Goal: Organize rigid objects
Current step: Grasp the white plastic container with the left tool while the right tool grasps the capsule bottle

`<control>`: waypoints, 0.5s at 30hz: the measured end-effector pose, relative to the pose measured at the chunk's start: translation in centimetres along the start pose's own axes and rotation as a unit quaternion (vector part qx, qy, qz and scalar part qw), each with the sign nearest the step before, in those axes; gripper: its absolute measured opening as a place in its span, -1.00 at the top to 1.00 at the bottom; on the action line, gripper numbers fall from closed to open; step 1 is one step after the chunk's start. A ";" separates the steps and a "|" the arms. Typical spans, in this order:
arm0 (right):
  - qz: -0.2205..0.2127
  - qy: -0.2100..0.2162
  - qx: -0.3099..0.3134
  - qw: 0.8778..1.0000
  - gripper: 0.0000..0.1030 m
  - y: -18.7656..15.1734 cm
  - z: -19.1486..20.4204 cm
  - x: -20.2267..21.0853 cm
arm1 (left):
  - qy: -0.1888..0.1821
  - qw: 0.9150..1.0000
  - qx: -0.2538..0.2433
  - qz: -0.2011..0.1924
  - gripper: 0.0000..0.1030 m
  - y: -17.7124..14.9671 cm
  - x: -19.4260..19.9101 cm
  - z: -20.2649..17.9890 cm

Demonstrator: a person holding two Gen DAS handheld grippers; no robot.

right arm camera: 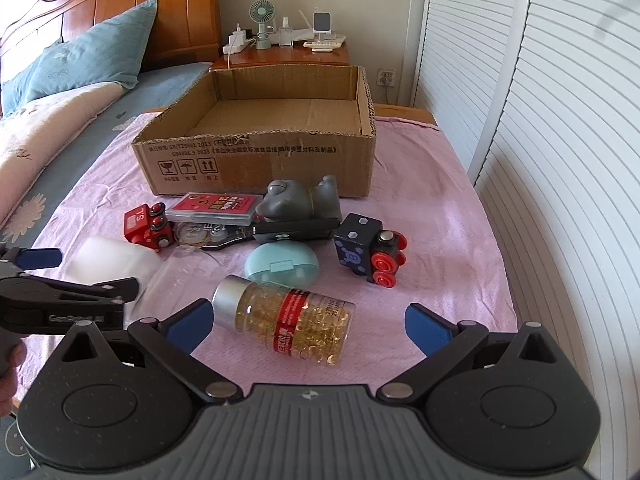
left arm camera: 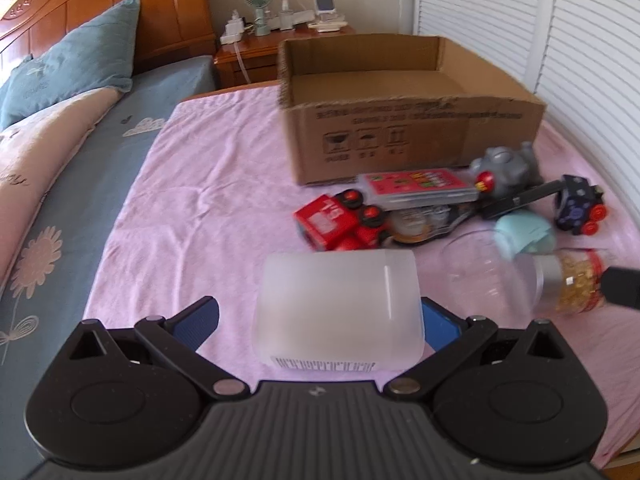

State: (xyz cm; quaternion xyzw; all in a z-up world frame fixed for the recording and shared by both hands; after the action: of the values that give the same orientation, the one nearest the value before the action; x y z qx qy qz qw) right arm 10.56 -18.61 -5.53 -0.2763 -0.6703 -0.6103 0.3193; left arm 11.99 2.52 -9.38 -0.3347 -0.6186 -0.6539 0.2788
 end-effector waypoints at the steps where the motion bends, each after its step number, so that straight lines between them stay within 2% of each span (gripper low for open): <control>1: 0.000 0.000 0.000 1.000 -1.00 0.0 0.0 -0.2 | 0.001 1.000 0.004 0.004 -0.99 -0.1 -0.2 0.3; 4: 0.000 0.002 0.001 1.000 -1.00 0.3 0.3 -0.6 | -0.008 1.000 0.013 0.019 -0.99 -0.6 -1.0 0.8; 9: -0.005 0.006 0.016 1.000 -1.00 0.8 1.4 -1.3 | -0.040 0.997 0.058 0.041 -0.99 -1.2 -2.1 1.9; 13: -0.006 0.002 0.029 1.000 -1.00 1.2 2.3 -2.2 | -0.030 0.999 0.028 0.033 -1.00 -1.5 -2.1 1.6; 15: -0.006 -0.002 0.031 1.000 -1.00 1.3 2.6 -2.8 | -0.033 0.999 0.031 0.026 -1.00 -1.7 -2.0 1.8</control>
State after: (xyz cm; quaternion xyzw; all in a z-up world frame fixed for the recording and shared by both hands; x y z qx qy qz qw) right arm 13.09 -15.82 -6.99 -0.2634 -0.6910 -0.5906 0.3231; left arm 12.11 4.30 -12.00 -0.3634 -0.6384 -0.6158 0.2849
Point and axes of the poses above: each gripper's, at about its wrist camera, not at the fingertips, and x roughly against the way its jaws point, z to its left, y to its top, the point moved 4 cm from there along -x, roughly the way its jaws point, and after that the axes turned 4 degrees about -y, right-handed, at the moved point
